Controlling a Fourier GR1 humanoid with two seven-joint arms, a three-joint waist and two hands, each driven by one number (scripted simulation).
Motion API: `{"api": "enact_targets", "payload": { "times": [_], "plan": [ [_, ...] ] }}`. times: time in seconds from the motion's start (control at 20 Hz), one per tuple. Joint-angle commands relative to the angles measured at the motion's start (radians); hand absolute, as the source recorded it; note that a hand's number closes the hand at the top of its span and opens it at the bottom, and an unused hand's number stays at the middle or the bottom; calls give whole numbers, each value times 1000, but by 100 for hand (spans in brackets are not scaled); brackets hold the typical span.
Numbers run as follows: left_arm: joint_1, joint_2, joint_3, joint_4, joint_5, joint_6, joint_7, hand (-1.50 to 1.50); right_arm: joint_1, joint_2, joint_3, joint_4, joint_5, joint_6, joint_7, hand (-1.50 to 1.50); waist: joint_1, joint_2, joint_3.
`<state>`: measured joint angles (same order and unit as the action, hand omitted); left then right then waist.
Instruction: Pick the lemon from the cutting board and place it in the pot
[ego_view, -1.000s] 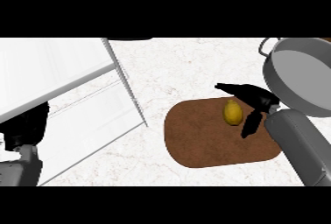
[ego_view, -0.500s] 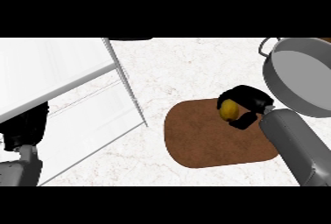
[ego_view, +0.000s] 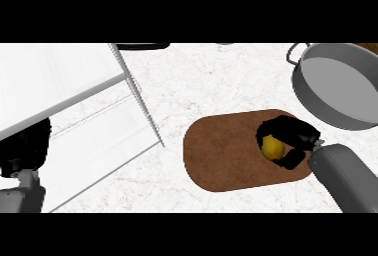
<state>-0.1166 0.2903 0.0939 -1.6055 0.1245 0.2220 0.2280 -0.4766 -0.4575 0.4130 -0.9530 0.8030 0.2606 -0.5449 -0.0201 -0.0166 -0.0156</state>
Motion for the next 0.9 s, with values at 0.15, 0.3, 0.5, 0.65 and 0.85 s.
{"api": "enact_targets", "payload": {
  "times": [0.15, 0.3, 0.5, 0.65, 0.85],
  "plan": [
    [-11, -2, 6, -43, 8, -8, -22, 0, 344, -229, 86, -324, 20, -55, -207, 150, -60, -4, 13],
    [-46, -12, 13, 2, 28, -25, -35, 0, 475, -308, 28, -460, -17, -117, -216, 150, -52, 5, 13],
    [-24, -24, -7, -38, 3, -13, -33, 0, 598, -419, -132, -596, -179, -103, -264, 150, -39, 7, 14],
    [0, 2, 26, -53, 26, -27, -18, 0, 641, -326, -238, -669, -353, -114, -219, 150, -70, 0, 13],
    [1, 18, 40, -59, 34, -42, -23, 0, 659, -319, -425, -691, -578, -81, -225, 150, -58, 4, 14]
  ]
}}
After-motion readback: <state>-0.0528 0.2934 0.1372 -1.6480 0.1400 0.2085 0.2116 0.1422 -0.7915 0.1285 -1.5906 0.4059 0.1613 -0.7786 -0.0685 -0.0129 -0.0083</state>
